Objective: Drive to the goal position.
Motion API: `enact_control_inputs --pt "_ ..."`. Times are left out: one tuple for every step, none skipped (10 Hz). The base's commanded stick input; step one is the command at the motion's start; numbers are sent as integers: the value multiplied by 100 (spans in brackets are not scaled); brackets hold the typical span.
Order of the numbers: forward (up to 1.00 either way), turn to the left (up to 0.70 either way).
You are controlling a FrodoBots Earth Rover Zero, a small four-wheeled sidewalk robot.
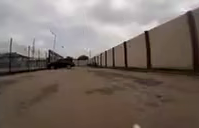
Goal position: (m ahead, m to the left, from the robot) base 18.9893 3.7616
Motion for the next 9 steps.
enact_control_inputs --pt "100 0" --pt "100 0" --pt "100 0" --pt "100 0" --pt "100 0" --pt "100 0" --pt "100 0" --pt "100 0" --pt "100 0"
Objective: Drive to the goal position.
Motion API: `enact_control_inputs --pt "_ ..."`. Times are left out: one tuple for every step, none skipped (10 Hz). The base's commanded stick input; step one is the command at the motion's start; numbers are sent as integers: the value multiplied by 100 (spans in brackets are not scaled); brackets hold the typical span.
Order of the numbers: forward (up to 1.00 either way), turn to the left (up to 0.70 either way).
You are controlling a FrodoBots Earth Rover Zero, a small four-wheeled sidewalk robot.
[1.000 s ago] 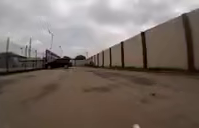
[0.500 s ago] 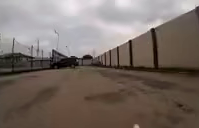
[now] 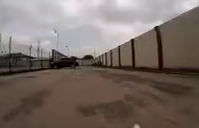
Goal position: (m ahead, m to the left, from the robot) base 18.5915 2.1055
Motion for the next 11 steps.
enact_control_inputs --pt "100 0" --pt "100 0" --pt "100 0" --pt "100 0" --pt "100 6" --pt "100 23" --pt "100 15" --pt "100 0" --pt "100 0" --pt "100 0" --pt "100 0"
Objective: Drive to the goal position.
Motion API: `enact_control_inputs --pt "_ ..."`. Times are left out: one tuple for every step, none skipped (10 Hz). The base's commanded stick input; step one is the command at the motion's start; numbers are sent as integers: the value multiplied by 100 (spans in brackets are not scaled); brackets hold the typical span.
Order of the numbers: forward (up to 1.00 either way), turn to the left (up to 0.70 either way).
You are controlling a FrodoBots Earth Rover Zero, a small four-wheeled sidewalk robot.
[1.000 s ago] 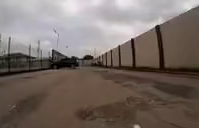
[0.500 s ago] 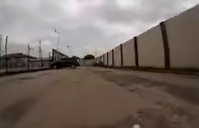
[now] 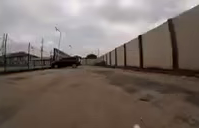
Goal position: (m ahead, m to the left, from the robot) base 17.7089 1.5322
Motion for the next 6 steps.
enact_control_inputs --pt "100 0" --pt "100 0" --pt "100 0" --pt "100 0" --pt "100 0" --pt "100 0"
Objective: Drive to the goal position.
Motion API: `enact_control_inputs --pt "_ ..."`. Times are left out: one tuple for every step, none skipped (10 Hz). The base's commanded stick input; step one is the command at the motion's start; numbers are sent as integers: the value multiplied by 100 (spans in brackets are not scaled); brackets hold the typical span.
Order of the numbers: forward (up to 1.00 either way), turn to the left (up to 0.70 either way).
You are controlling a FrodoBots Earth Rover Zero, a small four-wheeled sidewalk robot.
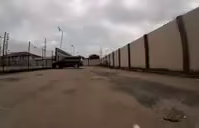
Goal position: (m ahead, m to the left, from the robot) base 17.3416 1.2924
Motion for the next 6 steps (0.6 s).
enact_control_inputs --pt "100 0" --pt "100 0" --pt "100 0" --pt "100 0" --pt "100 0" --pt "100 0"
